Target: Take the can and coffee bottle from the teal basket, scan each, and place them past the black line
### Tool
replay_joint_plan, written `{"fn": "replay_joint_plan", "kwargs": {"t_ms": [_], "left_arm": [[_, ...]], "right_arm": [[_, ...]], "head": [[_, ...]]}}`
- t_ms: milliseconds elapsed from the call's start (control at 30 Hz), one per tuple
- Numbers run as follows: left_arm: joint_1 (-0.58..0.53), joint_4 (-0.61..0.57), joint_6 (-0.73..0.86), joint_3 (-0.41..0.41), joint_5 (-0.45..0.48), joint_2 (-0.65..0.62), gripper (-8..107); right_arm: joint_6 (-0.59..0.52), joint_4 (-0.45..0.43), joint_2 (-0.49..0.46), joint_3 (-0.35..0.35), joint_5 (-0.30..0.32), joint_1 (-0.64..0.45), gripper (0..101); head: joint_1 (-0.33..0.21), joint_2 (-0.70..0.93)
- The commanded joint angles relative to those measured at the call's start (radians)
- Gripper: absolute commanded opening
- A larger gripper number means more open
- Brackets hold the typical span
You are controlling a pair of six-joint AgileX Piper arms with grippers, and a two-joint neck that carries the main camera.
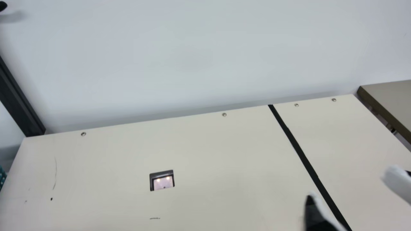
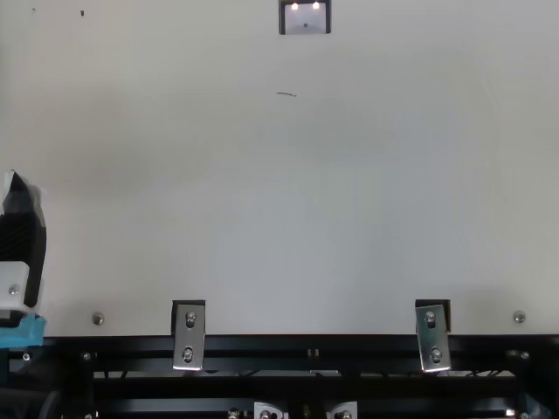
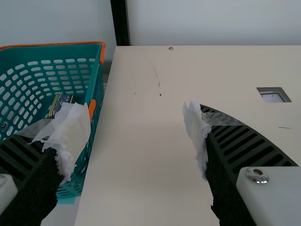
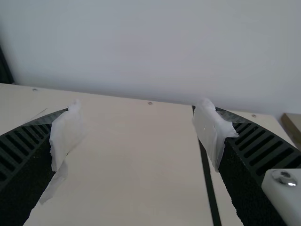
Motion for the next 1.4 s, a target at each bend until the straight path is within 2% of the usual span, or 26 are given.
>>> {"fn": "replay_joint_plan", "kwargs": {"t_ms": [0,67,200,233,1367], "left_arm": [[0.000,0.000,0.000,0.000,0.000,0.000,90],[0.000,0.000,0.000,0.000,0.000,0.000,90],[0.000,0.000,0.000,0.000,0.000,0.000,90],[0.000,0.000,0.000,0.000,0.000,0.000,90],[0.000,0.000,0.000,0.000,0.000,0.000,90]], "right_arm": [[0.000,0.000,0.000,0.000,0.000,0.000,101],[-0.052,0.095,0.021,-0.002,0.047,-0.099,101],[-0.088,0.241,0.021,-0.003,0.074,-0.223,101],[-0.088,0.252,0.021,-0.003,0.072,-0.239,101],[-0.088,0.255,0.021,-0.003,0.070,-0.254,101]], "head": [[-0.027,0.007],[-0.027,0.007],[-0.027,0.007],[-0.027,0.007],[-0.027,0.007]]}}
